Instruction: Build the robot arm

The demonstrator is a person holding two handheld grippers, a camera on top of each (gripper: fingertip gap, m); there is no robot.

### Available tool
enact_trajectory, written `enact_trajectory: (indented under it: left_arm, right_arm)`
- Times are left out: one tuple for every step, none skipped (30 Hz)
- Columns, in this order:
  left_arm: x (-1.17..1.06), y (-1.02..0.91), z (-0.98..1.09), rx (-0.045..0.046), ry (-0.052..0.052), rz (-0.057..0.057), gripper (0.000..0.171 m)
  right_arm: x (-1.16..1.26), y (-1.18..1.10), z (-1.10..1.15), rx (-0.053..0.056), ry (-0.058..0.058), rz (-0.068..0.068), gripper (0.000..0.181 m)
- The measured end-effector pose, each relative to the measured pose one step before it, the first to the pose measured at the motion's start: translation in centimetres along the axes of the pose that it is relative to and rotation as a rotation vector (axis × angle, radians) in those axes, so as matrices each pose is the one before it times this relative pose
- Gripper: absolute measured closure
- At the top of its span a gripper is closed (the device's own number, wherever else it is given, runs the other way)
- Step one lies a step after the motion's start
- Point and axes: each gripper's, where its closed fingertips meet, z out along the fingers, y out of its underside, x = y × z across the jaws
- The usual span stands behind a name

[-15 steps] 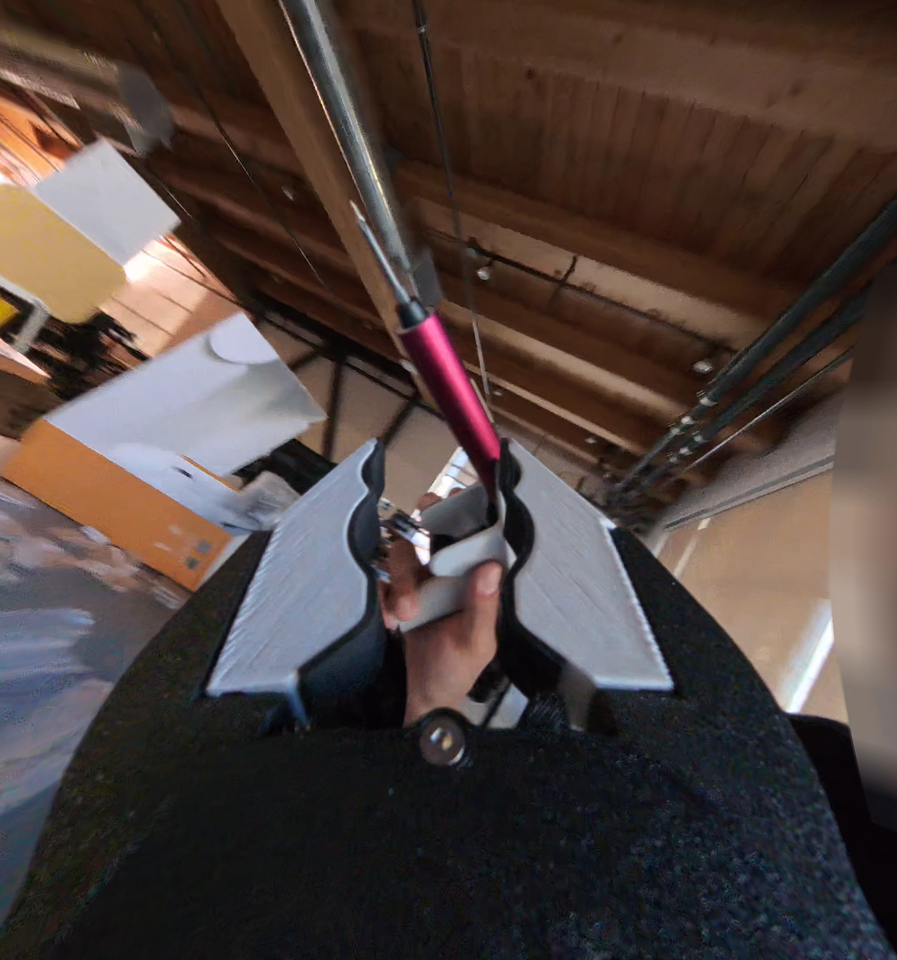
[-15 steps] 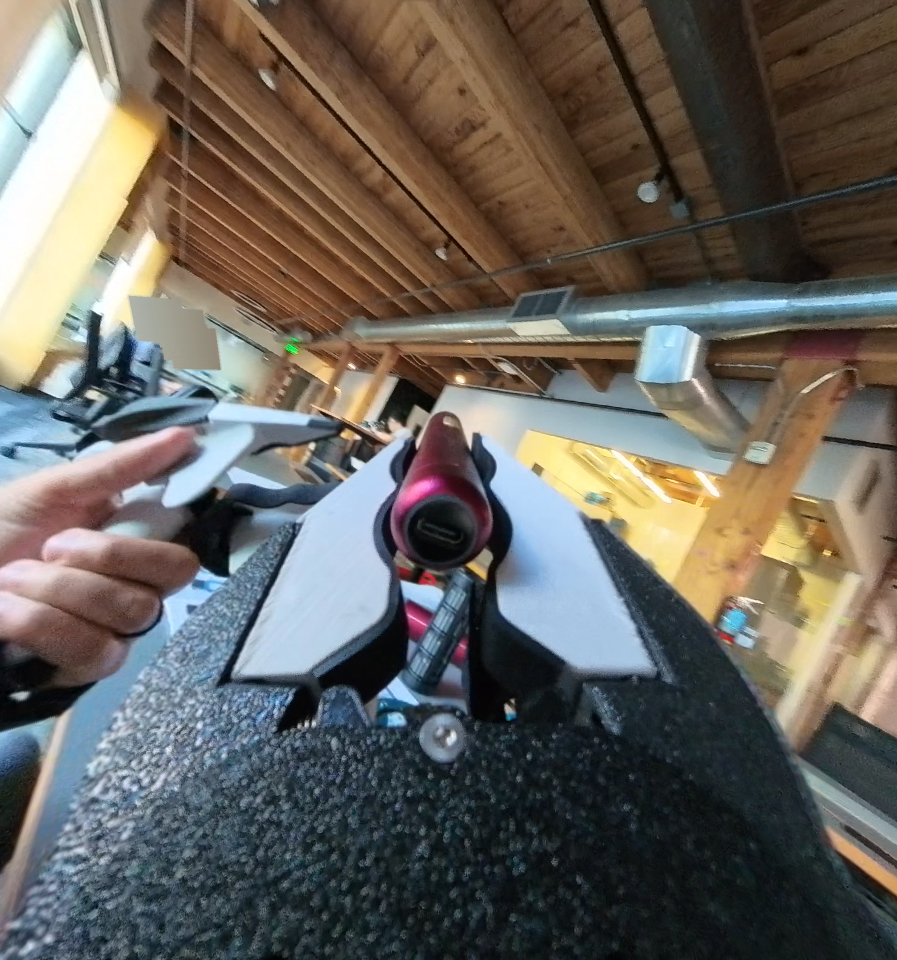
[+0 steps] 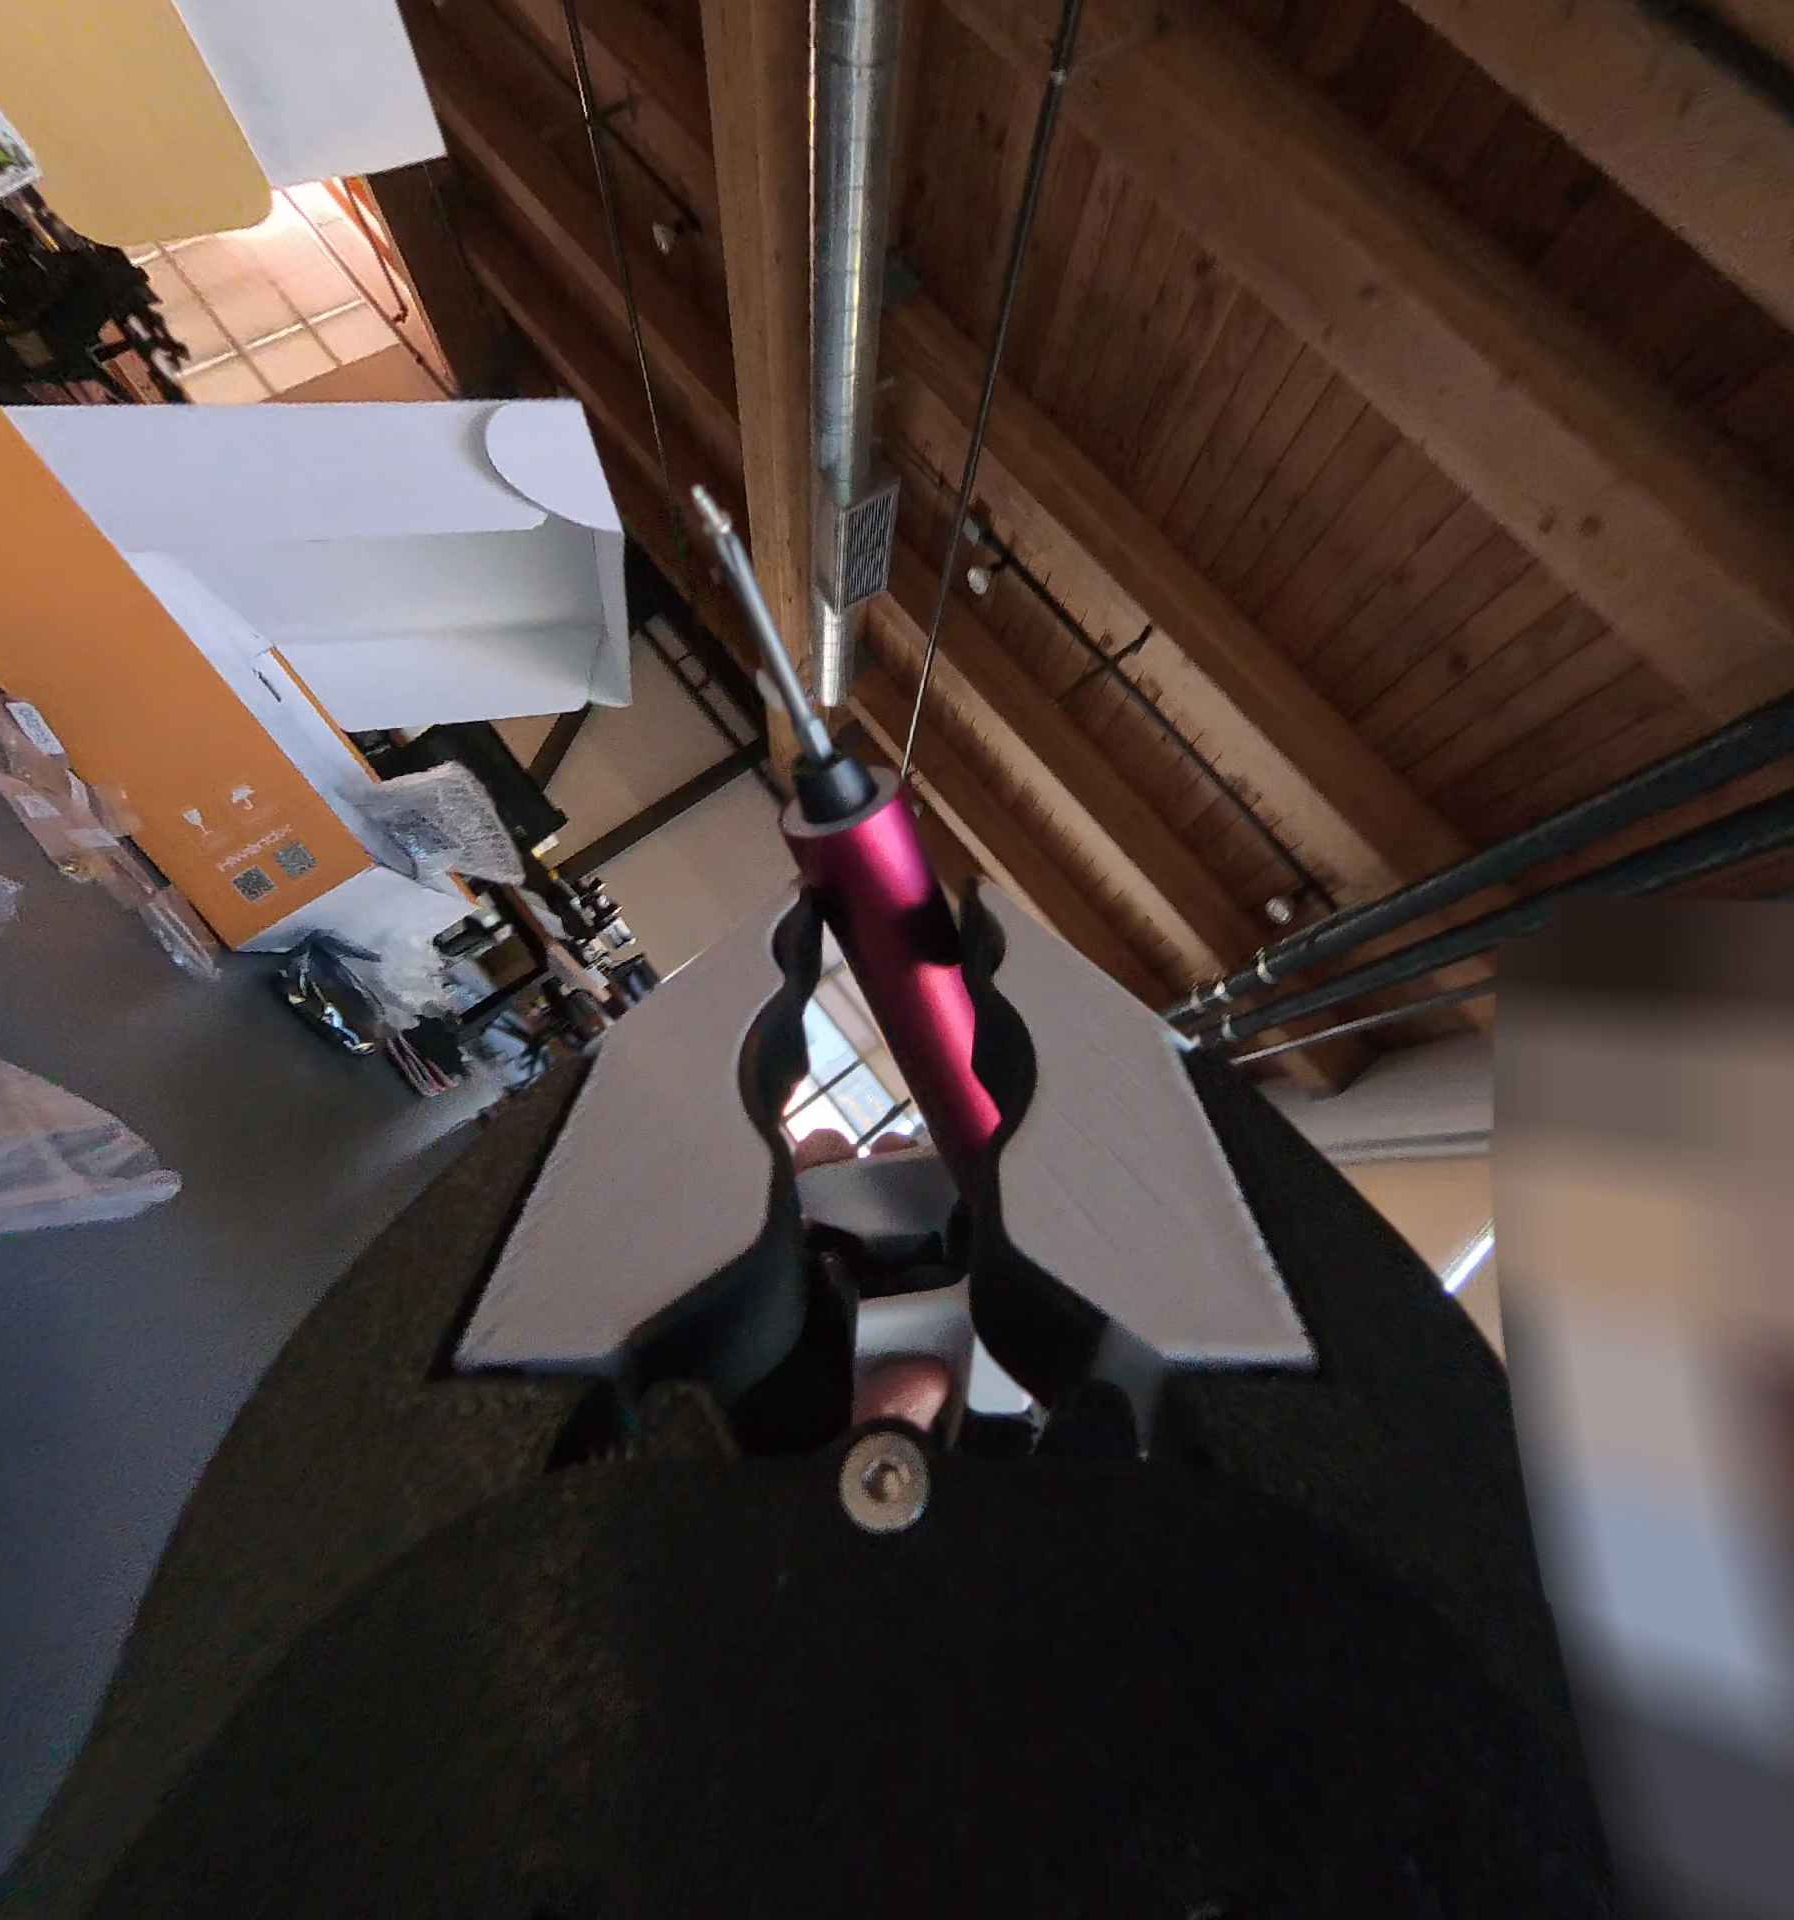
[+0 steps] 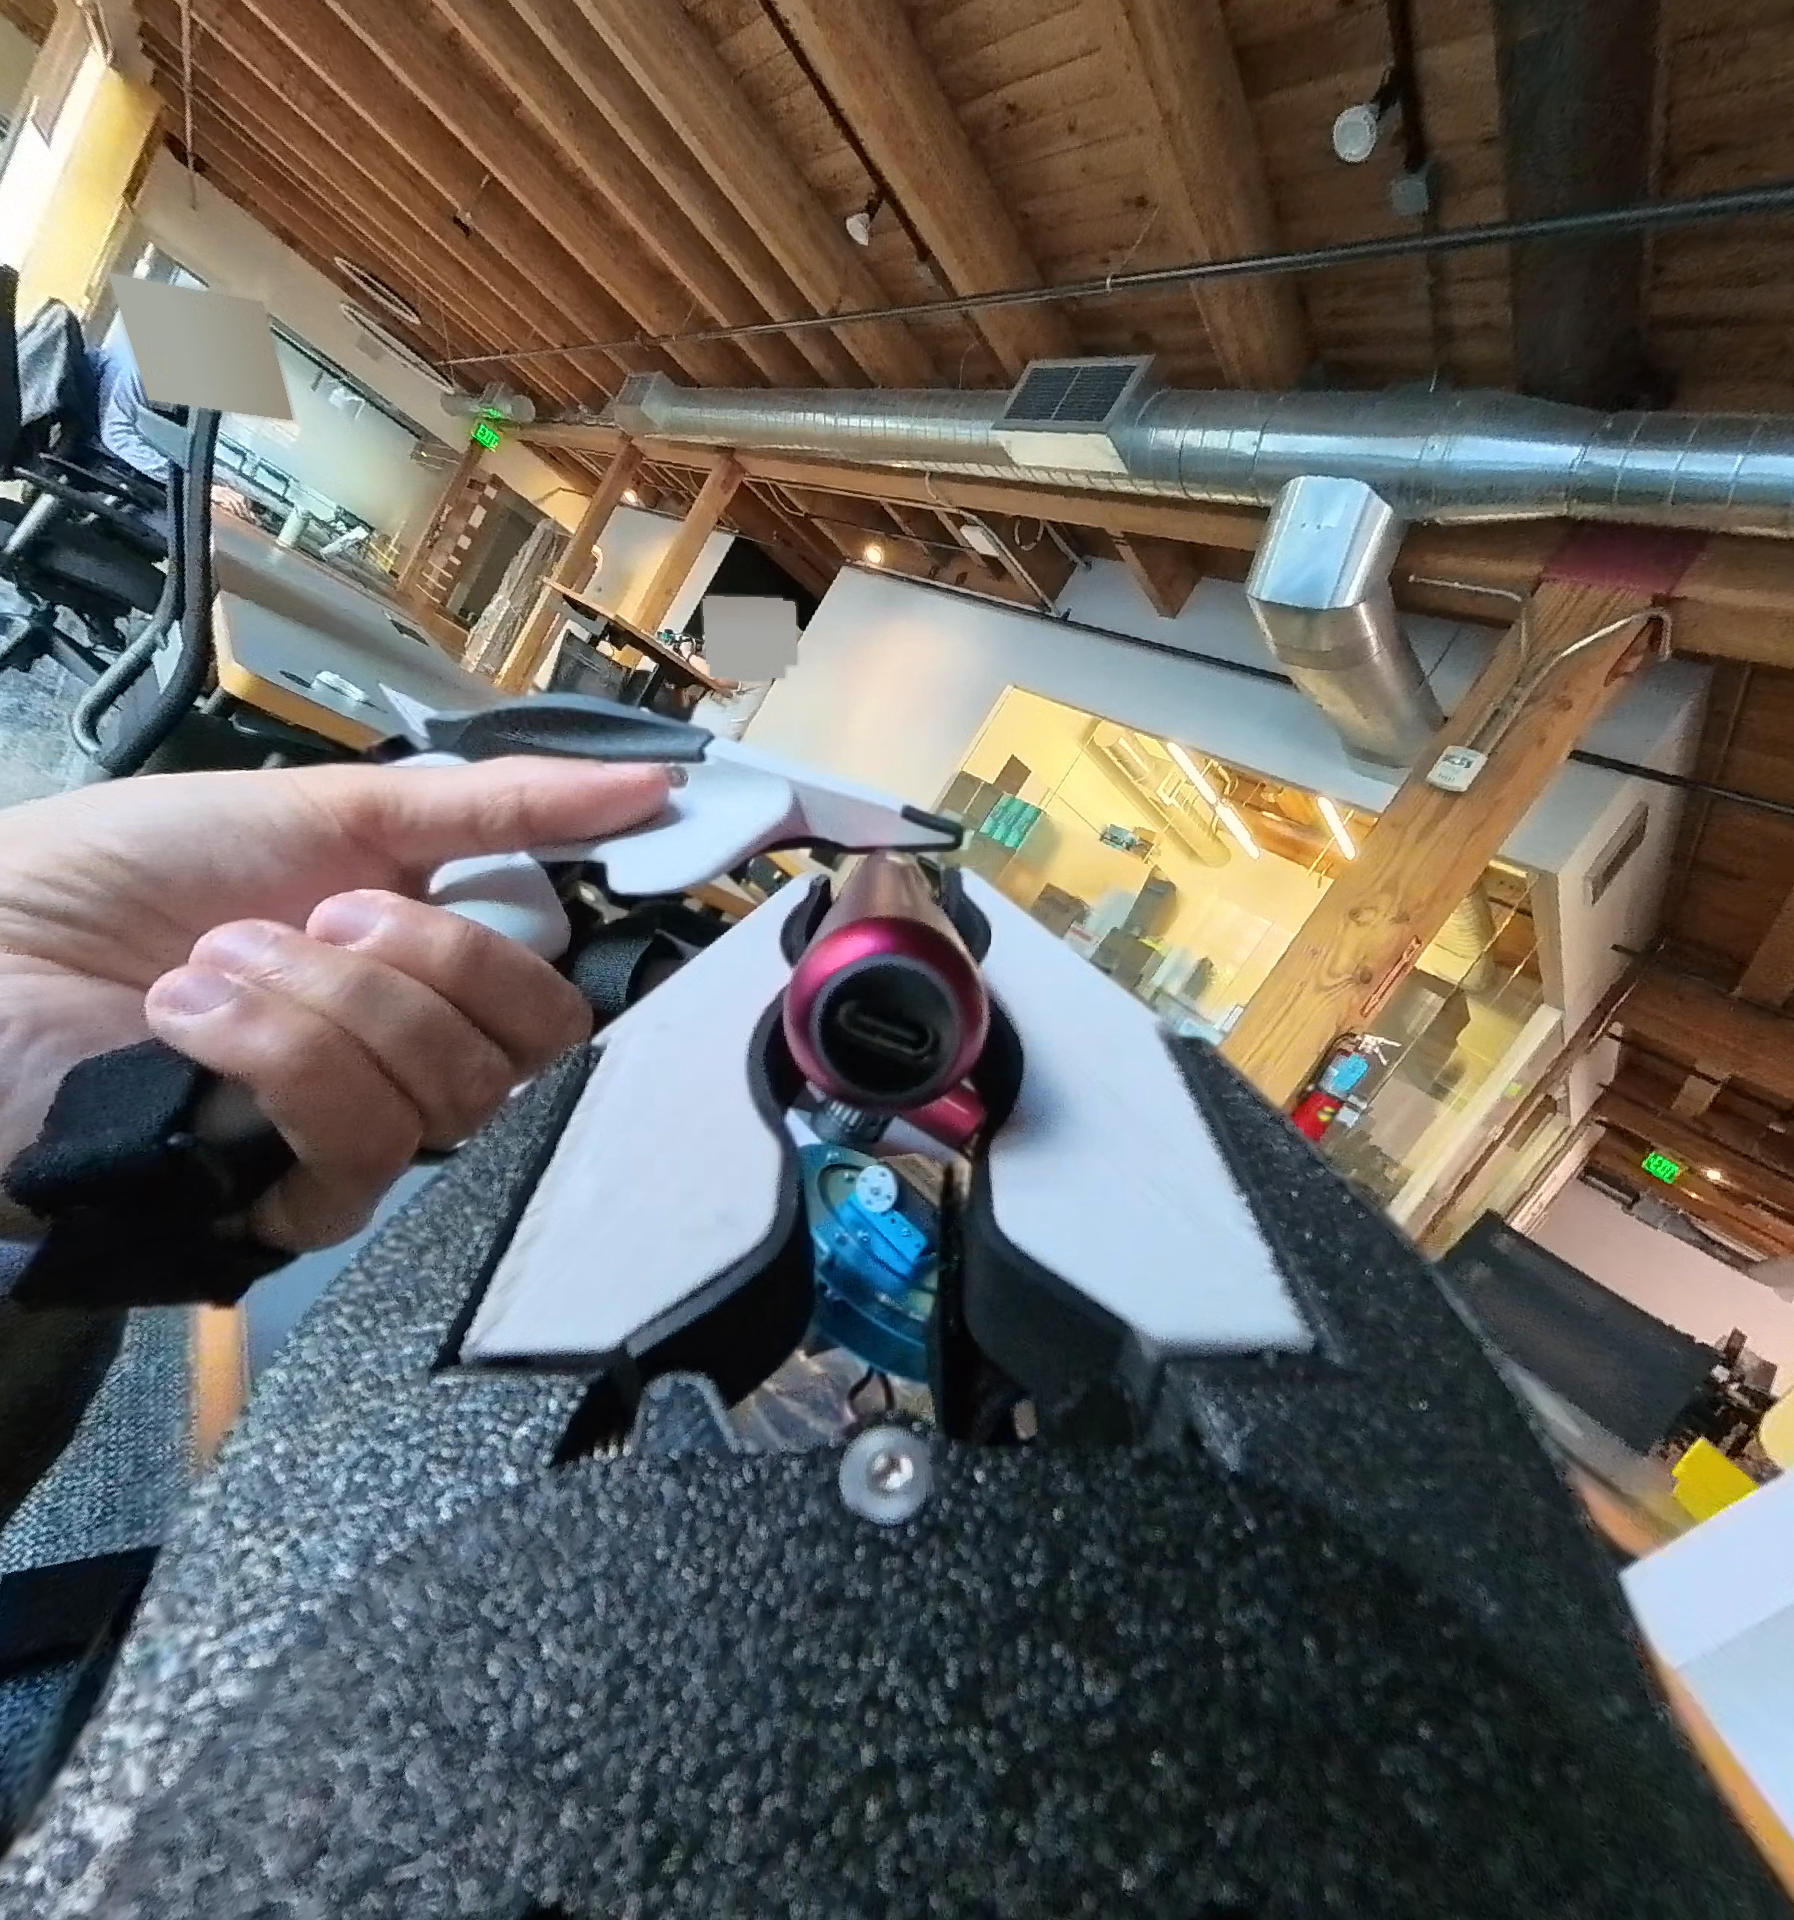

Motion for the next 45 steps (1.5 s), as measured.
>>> enact_trajectory:
  left_arm:
    - [-0.088,-0.077,-0.213,0.01718,0.012,-0.0297,0.147]
    - [-0.094,0.051,-0.18,0.00494,0.012,-0.0334,0.148]
    - [-0.046,0.112,-0.137,0.0011,0.011,-0.0214,0.149]
    - [-0.106,0.196,-0.092,0.002,0.0014,-0.0059,0.15]
    - [-0.233,0.205,-0.075,0.00493,-0.0086,0.0004,0.149]
    - [-0.146,0.1,-0.094,0.01038,-0.0003,-0.0038,0.149]
    - [-0.063,0.094,-0.114,0.00489,0.0053,-0.0104,0.149]
    - [-0.038,0.042,-0.091,0.00362,0.0055,-0.011,0.149]
    - [-0.048,-0.005,-0.084,0.00728,0.0047,-0.0148,0.149]
    - [-0.086,0.038,-0.055,0.00597,0.0008,-0.0167,0.149]
    - [-0.083,0.077,-0.022,0.00032,-0.0008,-0.015,0.15]
    - [-0.008,0.029,-0.023,0.00341,0.0021,-0.0123,0.15]
    - [0.043,0.017,-0.023,0.00186,0.0023,-0.0036,0.15]
    - [0.096,-0.02,-0.021,0.00134,0.0053,-0.0036,0.15]
    - [0.114,0.014,0.0,-0.00099,0.0044,0.0008,0.15]
    - [0.119,0.058,0.025,-0.00284,0.0047,-0.0011,0.15]
    - [-0.028,0.012,0.011,-0.00106,-0.0055,0.0055,0.15]
    - [-0.026,0.032,0.019,-0.00209,-0.0057,0.0141,0.15]
    - [0.021,0.0,0.019,0.00131,0.0013,0.0048,0.15]
    - [-0.007,0.005,0.01,0.00011,0.0022,-0.0026,0.15]
    - [-0.051,0.074,0.035,-0.00478,0.0005,0.0013,0.15]
    - [-0.044,0.116,0.081,-0.00248,0.0021,-0.0008,0.15]
    - [-0.07,0.011,0.048,0.00468,0.0025,-0.0078,0.15]
    - [-0.199,-0.158,-0.037,0.01346,-0.0068,-0.0066,0.15]
    - [-0.265,-0.143,-0.051,0.01508,-0.0121,0.0015,0.15]
    - [-0.218,0.005,-0.032,0.00257,-0.004,-0.0117,0.15]
    - [-0.2,0.031,-0.015,-0.00423,0.0043,-0.0346,0.151]
    - [-0.279,0.009,0.001,-0.00226,0.0013,-0.0274,0.151]
    - [-0.314,0.022,0.009,-0.00006,0.0009,-0.0213,0.151]
    - [-0.259,0.029,0.002,0.00223,0.0048,-0.0219,0.151]
    - [-0.212,0.09,0.02,0.00079,0.0082,-0.023,0.151]
    - [-0.222,0.11,0.026,0.00237,0.0054,-0.0196,0.151]
    - [-0.176,0.065,0.01,0.00507,0.006,-0.0166,0.151]
    - [-0.184,-0.008,-0.014,0.00538,-0.0021,-0.0008,0.151]
    - [0.052,-0.193,-0.033,0.01354,0.0086,-0.0034,0.151]
    - [-0.006,-0.183,0.016,0.01278,0.0023,-0.0102,0.151]
    - [-0.094,-0.09,0.049,0.00499,-0.0058,-0.0087,0.152]
    - [-0.001,-0.132,0.062,0.00683,-0.0011,-0.0089,0.152]
    - [0.09,-0.127,0.067,0.00298,0.0015,0.0036,0.152]
    - [0.182,-0.117,0.048,0.00181,0.0092,-0.0056,0.152]
    - [0.114,-0.173,-0.019,0.01113,0.0082,-0.0165,0.152]
    - [0.066,-0.133,-0.011,0.00921,0.0054,-0.0049,0.152]
    - [0.131,-0.099,-0.016,0.00897,0.0127,-0.0049,0.152]
    - [0.091,-0.133,-0.033,0.01492,0.011,-0.0097,0.152]
    - [0.076,-0.029,0.019,0.00637,0.007,-0.0063,0.152]
  right_arm:
    - [-0.153,0.217,0.088,-0.0033,0.0025,0.0085,0.16]
    - [-0.11,0.105,0.034,0.001,0.0066,0.0053,0.16]
    - [-0.173,0.144,0.109,-0.0048,0.0005,0.0063,0.16]
    - [-0.146,0.317,0.22,-0.0186,0.0014,0.0041,0.159]
    - [-0.078,0.253,0.223,-0.0181,0.0019,0.0093,0.159]
    - [0.02,-0.058,0.085,-0.0008,0.0032,0.0137,0.158]
    - [0.001,-0.113,0.065,0.0008,-0.0023,0.0123,0.158]
    - [0.056,0.015,0.118,-0.0065,-0.0014,0.0081,0.156]
    - [0.035,0.121,0.151,-0.0115,-0.0028,0.005,0.155]
    - [-0.002,0.109,0.12,-0.0083,-0.0044,0.0,0.154]
    - [0.029,0.05,0.063,-0.0031,-0.0022,-0.0026,0.154]
    - [0.005,0.057,0.048,-0.0039,-0.0048,0.0015,0.154]
    - [-0.008,0.068,0.056,-0.0056,-0.0059,0.0052,0.153]
    - [-0.034,0.125,0.074,-0.0092,-0.0078,0.0068,0.153]
    - [-0.027,0.108,0.075,-0.0064,-0.007,0.0059,0.153]
    - [-0.046,0.159,0.081,-0.0077,-0.0065,0.0047,0.153]
    - [-0.038,0.079,0.012,-0.0024,-0.0076,0.0058,0.154]
    - [0.048,0.017,-0.03,0.0003,-0.0031,0.0074,0.154]
    - [0.0,0.028,-0.002,0.0001,-0.0057,0.0094,0.154]
    - [-0.043,0.038,-0.002,0.0008,-0.008,0.0109,0.154]
    - [0.0,-0.01,-0.026,0.0019,-0.0031,0.0047,0.154]
    - [-0.089,-0.135,-0.066,0.0105,-0.0038,-0.0034,0.154]
    - [-0.247,-0.095,-0.025,0.0077,-0.0119,-0.0048,0.154]
    - [-0.097,0.218,0.082,-0.0108,-0.0046,-0.0059,0.155]
    - [-0.014,0.365,0.114,-0.0164,-0.0027,-0.0056,0.155]
    - [0.05,0.182,0.009,-0.001,-0.0006,0.0009,0.155]
    - [0.015,0.041,-0.045,0.0065,-0.0023,0.0038,0.154]
    - [-0.002,0.03,-0.021,0.0046,0.0019,-0.0012,0.153]
    - [-0.014,-0.044,0.015,0.0071,0.0029,-0.003,0.151]
    - [-0.063,-0.143,0.011,0.0107,-0.0035,0.0022,0.149]
    - [-0.043,-0.217,-0.018,0.0151,-0.0045,0.0055,0.148]
    - [0.135,-0.293,-0.074,0.0201,0.0065,0.005,0.147]
    - [0.199,-0.214,-0.051,0.0148,0.0053,0.0071,0.146]
    - [0.166,-0.051,-0.018,0.0057,-0.0009,0.0071,0.147]
    - [0.377,0.24,0.055,-0.0114,0.0101,-0.0021,0.147]
    - [0.453,0.312,0.079,-0.0126,0.0166,-0.0129,0.147]
    - [0.264,0.098,0.052,-0.0011,0.0036,-0.0134,0.148]
    - [0.171,0.136,0.078,-0.0072,0.0006,-0.0097,0.148]
    - [-0.016,0.121,0.124,-0.0092,-0.0083,-0.008,0.148]
    - [-0.112,0.025,0.093,-0.0046,-0.0108,-0.0106,0.149]
    - [-0.037,0.108,0.125,-0.0104,0.0,-0.0193,0.149]
    - [-0.19,0.108,0.131,-0.0103,-0.0042,-0.0214,0.149]
    - [-0.255,-0.018,0.075,-0.0013,-0.0051,-0.018,0.15]
    - [-0.182,-0.072,0.019,0.0037,0.0012,-0.0131,0.151]
    - [-0.276,-0.009,0.036,0.0006,-0.0057,-0.0057,0.151]
